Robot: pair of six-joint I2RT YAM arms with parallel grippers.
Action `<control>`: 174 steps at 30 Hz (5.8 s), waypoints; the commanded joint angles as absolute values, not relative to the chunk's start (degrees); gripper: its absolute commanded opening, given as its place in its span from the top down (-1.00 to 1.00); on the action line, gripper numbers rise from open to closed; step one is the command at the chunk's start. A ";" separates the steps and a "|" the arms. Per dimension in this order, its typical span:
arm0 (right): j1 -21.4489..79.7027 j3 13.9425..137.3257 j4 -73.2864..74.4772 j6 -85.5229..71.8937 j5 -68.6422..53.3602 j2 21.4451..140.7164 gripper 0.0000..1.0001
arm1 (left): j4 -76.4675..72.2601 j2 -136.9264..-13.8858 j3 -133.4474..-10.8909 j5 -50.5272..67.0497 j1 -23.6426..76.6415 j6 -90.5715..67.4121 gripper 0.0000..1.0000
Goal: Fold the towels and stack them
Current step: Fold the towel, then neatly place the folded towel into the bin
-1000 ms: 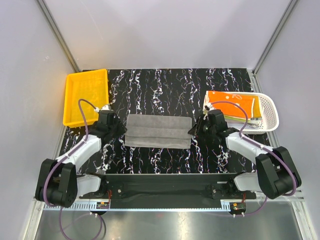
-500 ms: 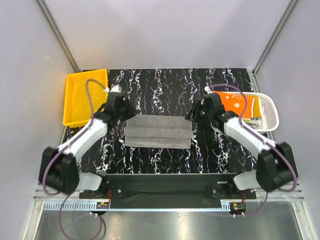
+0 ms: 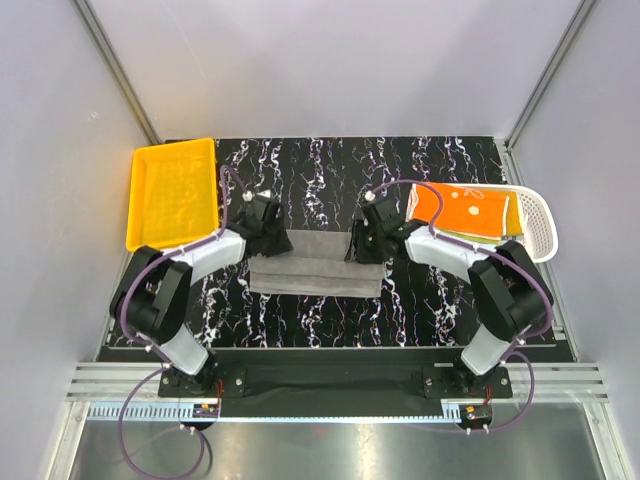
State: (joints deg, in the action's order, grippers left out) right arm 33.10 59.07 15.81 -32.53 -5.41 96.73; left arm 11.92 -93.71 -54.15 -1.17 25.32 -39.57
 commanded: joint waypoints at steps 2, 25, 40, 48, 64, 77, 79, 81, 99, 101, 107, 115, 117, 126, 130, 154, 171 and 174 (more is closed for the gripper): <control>36.38 55.82 14.68 -34.98 -3.26 90.80 0.07 | 8.35 -86.50 -47.65 -0.35 26.28 -40.60 0.42; 40.78 40.78 9.30 -40.52 -1.59 86.05 0.07 | 12.03 -74.45 -32.69 -4.65 27.16 -42.98 0.53; 31.48 46.85 20.05 -35.16 6.95 75.85 -0.45 | 17.59 -84.16 -58.35 -2.91 36.20 -38.58 0.38; 27.07 49.13 12.32 -32.78 1.76 84.01 -0.73 | 10.56 -98.69 -64.16 -0.35 45.43 -41.65 0.40; 30.41 46.23 3.87 -39.72 -0.70 94.83 -0.34 | 5.63 -102.66 -56.60 0.09 49.31 -46.05 0.45; 33.84 56.15 20.97 -33.06 9.83 92.91 1.00 | 16.25 -86.94 -62.04 -4.39 48.96 -43.51 0.41; 33.75 61.66 25.99 -29.38 13.33 91.07 1.00 | 20.11 -82.54 -64.15 -5.45 48.26 -41.93 0.38; 33.84 68.07 33.20 -25.34 15.11 90.18 1.00 | 23.28 -78.95 -65.30 -5.10 47.55 -40.44 0.38; 32.43 109.14 62.22 -6.69 32.61 97.11 1.00 | 33.05 -69.61 -67.32 -4.31 42.01 -34.02 0.36; 32.43 111.61 64.76 -6.33 33.39 98.08 1.00 | 33.22 -69.70 -67.41 -4.13 41.66 -33.58 0.36; 32.43 120.22 69.95 -5.36 35.51 99.40 1.00 | 33.14 -69.43 -67.67 -3.08 41.31 -32.79 0.36; 32.34 132.27 76.55 -4.40 38.85 101.69 1.00 | 32.70 -69.52 -67.76 -1.32 40.78 -31.99 0.36; 32.34 134.81 77.78 -4.48 39.20 102.04 1.00 | 32.61 -69.70 -67.76 -0.97 40.78 -31.82 0.36; 32.43 141.41 79.72 -3.34 41.57 102.74 1.00 | 32.70 -70.05 -68.64 -0.35 40.52 -31.11 0.36; 31.20 143.08 79.19 -2.81 42.62 102.66 1.00 | 32.78 -70.49 -68.73 -0.35 40.43 -30.94 0.36; 0.36 105.75 57.06 -5.01 24.70 92.72 1.00 | 33.66 -72.68 -69.26 4.31 40.08 -29.18 0.37; -15.82 99.49 51.77 -8.79 19.25 101.77 1.00 | 34.01 -74.79 -70.22 5.63 40.08 -29.27 0.38; -16.52 99.32 51.59 -9.49 18.99 103.09 0.99 | 34.19 -75.67 -70.58 6.06 40.08 -29.18 0.38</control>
State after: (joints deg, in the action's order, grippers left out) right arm -15.49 98.63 54.78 -8.40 18.70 102.06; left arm 34.76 -75.02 -67.48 4.45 40.29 -30.02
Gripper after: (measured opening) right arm 0.063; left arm 0.312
